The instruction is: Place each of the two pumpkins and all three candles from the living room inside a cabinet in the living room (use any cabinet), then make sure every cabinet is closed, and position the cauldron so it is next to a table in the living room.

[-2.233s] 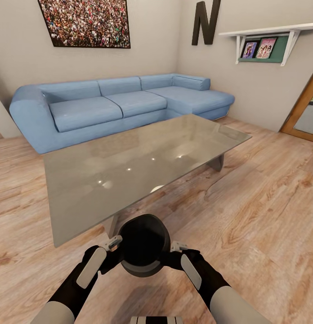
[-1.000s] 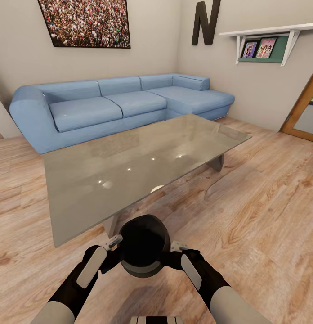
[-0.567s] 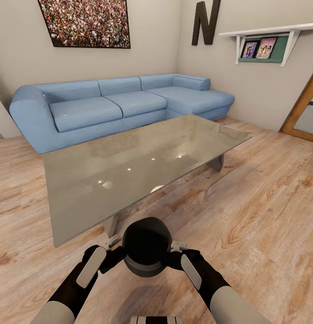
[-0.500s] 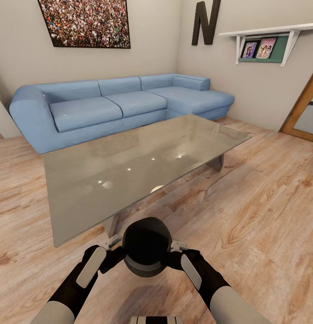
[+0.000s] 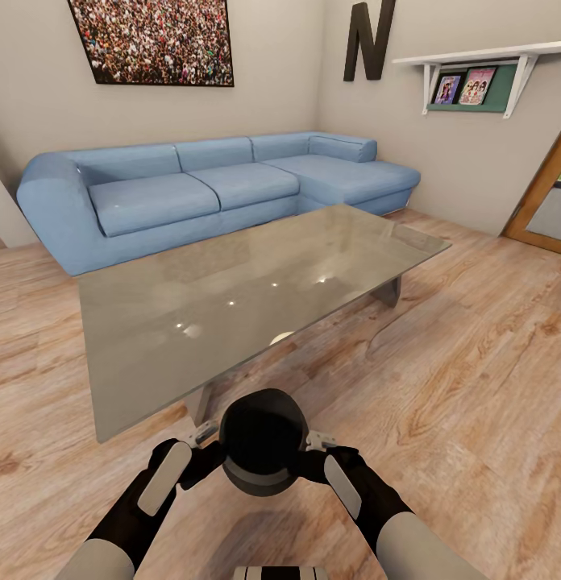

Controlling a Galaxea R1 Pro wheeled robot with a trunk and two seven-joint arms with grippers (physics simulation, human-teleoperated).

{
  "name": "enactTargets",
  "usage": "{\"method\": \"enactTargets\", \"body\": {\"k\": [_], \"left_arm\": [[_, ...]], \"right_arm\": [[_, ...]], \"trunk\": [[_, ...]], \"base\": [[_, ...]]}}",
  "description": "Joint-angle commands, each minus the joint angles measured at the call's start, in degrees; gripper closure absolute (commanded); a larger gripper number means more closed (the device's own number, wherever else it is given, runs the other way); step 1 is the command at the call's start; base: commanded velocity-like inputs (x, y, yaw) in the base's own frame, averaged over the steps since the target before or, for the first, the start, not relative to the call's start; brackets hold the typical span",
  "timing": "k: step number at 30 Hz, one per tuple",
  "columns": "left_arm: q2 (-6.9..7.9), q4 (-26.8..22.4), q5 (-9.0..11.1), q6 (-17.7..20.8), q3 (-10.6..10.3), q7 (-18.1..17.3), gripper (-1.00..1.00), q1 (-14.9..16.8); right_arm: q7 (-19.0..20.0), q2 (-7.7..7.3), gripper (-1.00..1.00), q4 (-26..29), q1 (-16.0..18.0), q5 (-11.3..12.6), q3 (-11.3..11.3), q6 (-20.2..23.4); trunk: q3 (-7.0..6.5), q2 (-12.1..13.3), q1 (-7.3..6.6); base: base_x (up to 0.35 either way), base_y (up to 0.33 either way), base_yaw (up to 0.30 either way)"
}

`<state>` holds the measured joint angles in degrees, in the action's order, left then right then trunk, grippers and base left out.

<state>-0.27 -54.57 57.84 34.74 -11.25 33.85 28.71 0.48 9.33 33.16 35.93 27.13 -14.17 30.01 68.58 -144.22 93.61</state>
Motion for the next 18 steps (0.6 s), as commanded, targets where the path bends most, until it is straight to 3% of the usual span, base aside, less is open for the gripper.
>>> {"method": "enactTargets", "body": {"k": [1,4,18], "left_arm": [[0.00,-0.1,0.6,0.0,-0.1,0.6,-1.00,0.0],[-0.05,0.0,0.6,0.0,0.0,0.7,-1.00,0.0],[-0.08,0.0,0.7,0.1,0.0,0.8,-1.00,0.0]], "right_arm": [[0.0,-0.02,-1.00,0.1,0.0,0.0,-0.1,0.2],[0.0,-0.02,-1.00,0.1,0.0,-0.1,-0.1,0.2],[0.0,-0.02,-1.00,0.1,0.0,-0.1,-0.1,0.2]], "trunk": [[0.05,0.0,-0.01],[0.05,0.0,-0.01],[-3.05,0.2,-0.37]], "base": [[0.000,0.000,0.000],[0.000,0.000,0.000],[0.000,0.000,0.000]]}}
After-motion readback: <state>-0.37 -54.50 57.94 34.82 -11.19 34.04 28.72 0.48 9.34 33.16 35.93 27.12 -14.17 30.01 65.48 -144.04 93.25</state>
